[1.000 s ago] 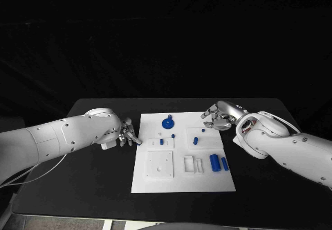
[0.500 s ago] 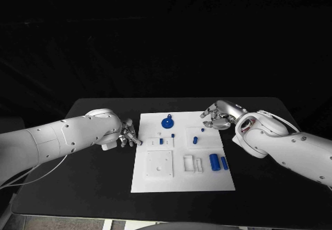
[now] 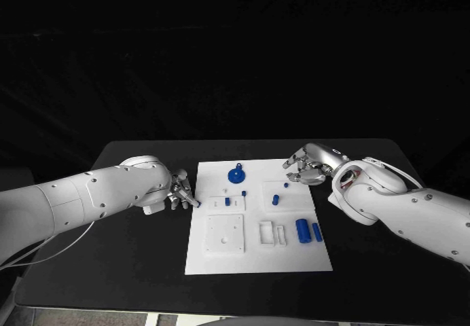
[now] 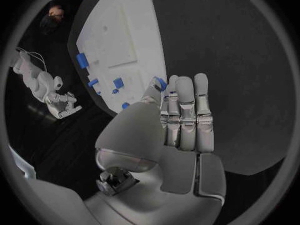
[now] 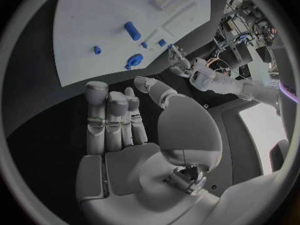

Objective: Assemble the parts on the task board

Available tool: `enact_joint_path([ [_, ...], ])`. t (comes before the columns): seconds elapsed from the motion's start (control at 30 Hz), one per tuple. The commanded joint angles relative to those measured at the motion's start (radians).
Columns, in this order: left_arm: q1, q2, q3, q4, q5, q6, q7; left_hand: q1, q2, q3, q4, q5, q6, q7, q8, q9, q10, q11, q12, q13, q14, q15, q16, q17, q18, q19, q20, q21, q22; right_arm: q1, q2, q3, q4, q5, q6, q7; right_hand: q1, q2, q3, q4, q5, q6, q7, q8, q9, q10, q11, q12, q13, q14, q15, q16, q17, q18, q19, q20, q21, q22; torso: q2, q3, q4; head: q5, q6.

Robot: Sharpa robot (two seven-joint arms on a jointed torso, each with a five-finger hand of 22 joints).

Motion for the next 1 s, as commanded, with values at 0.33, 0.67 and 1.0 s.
enact_joint_path([
  [0.33, -0.009, 0.003, -0.003, -0.023, 0.059, -0.012, 0.01, 0.034, 0.015, 0.021, -0.036, 0.086, 0.073, -0.02, 0.006, 0.008, 0.048, -0.009, -0.011, -0.001, -0.003, -0.007, 0.01, 0.0, 0.0, -0.004, -0.006, 0.019, 0.023, -0.001, -0.001, 0.001, 0.002, 0.0, 0.012, 0.007, -0.008, 0.001, 0.004, 0.002, 0.002, -0.002, 0.004, -0.002, -0.001, -0.006, 0.0, -0.003, 0.0, -0.004, 0.001, -0.003, -0.001, 0.013, -0.003, -0.001, -0.005, 0.063, 0.0, -0.001, 0.0006, 0.003, 0.004],
  [0.67, -0.009, -0.006, -0.003, -0.037, 0.119, -0.031, 0.025, 0.015, 0.013, 0.05, -0.093, 0.141, 0.122, -0.032, -0.001, 0.031, 0.101, -0.018, -0.029, 0.002, 0.003, -0.014, 0.023, 0.0, -0.005, -0.016, -0.015, 0.059, 0.023, -0.001, -0.001, 0.001, 0.001, 0.0, 0.012, 0.007, -0.008, 0.001, 0.004, 0.002, 0.002, -0.002, 0.004, -0.002, -0.001, -0.006, 0.0, -0.003, 0.0, -0.004, 0.001, -0.003, -0.001, 0.013, -0.003, -0.001, -0.005, 0.063, 0.0, -0.0017, 0.0007, 0.004, 0.005],
  [1.0, -0.009, -0.036, -0.002, -0.029, 0.253, -0.043, 0.062, -0.025, -0.012, 0.09, -0.13, 0.235, 0.148, -0.039, -0.001, 0.07, 0.101, -0.026, 0.031, 0.005, -0.003, -0.021, 0.031, 0.002, -0.009, -0.031, -0.024, 0.09, 0.023, -0.002, 0.0, 0.001, 0.001, 0.001, 0.011, 0.01, -0.008, 0.001, 0.004, 0.002, 0.002, -0.002, 0.004, -0.002, -0.001, -0.006, 0.0, -0.003, 0.0, -0.004, 0.001, -0.003, -0.001, 0.013, -0.003, -0.001, -0.005, 0.063, 0.0, -0.0018, 0.0005, 0.004, 0.007],
])
